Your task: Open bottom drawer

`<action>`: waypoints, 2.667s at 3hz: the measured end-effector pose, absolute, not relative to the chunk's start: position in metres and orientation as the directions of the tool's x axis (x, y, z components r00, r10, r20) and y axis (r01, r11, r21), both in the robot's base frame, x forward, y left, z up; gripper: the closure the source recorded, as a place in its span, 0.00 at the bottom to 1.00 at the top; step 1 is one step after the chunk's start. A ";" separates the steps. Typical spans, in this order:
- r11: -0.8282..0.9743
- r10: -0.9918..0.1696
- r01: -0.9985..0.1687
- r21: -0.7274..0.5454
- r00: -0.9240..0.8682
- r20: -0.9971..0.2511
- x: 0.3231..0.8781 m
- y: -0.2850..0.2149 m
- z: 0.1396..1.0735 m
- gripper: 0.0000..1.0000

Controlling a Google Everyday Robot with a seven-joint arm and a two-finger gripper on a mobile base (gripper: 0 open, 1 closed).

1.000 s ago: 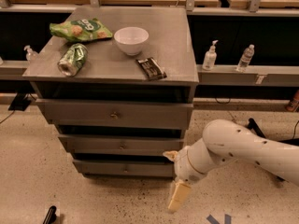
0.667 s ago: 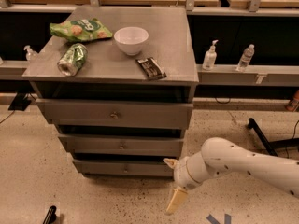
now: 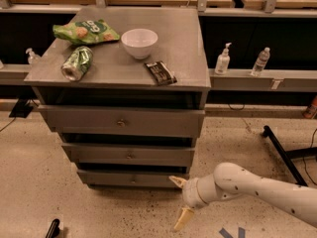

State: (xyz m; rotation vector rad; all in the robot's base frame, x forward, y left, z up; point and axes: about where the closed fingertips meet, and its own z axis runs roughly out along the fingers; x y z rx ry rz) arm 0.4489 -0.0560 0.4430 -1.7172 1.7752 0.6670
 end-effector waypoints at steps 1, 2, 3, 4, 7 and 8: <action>0.049 -0.711 -0.998 -0.036 -0.009 -0.703 0.449 -0.056 0.443 0.00; 0.036 -0.701 -0.999 -0.007 -0.020 -0.713 0.458 -0.048 0.413 0.00; 0.014 -0.692 -1.000 0.021 -0.024 -0.722 0.470 -0.030 0.334 0.00; -0.005 -0.671 -0.999 0.043 -0.028 -0.741 0.470 -0.011 0.268 0.00; 0.069 -0.739 -0.990 -0.121 0.031 -0.673 0.537 -0.022 0.244 0.00; 0.069 -0.739 -0.990 -0.121 0.031 -0.673 0.537 -0.022 0.244 0.00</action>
Offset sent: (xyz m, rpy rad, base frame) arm 0.0430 0.0331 -0.1336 0.0605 0.1260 0.0538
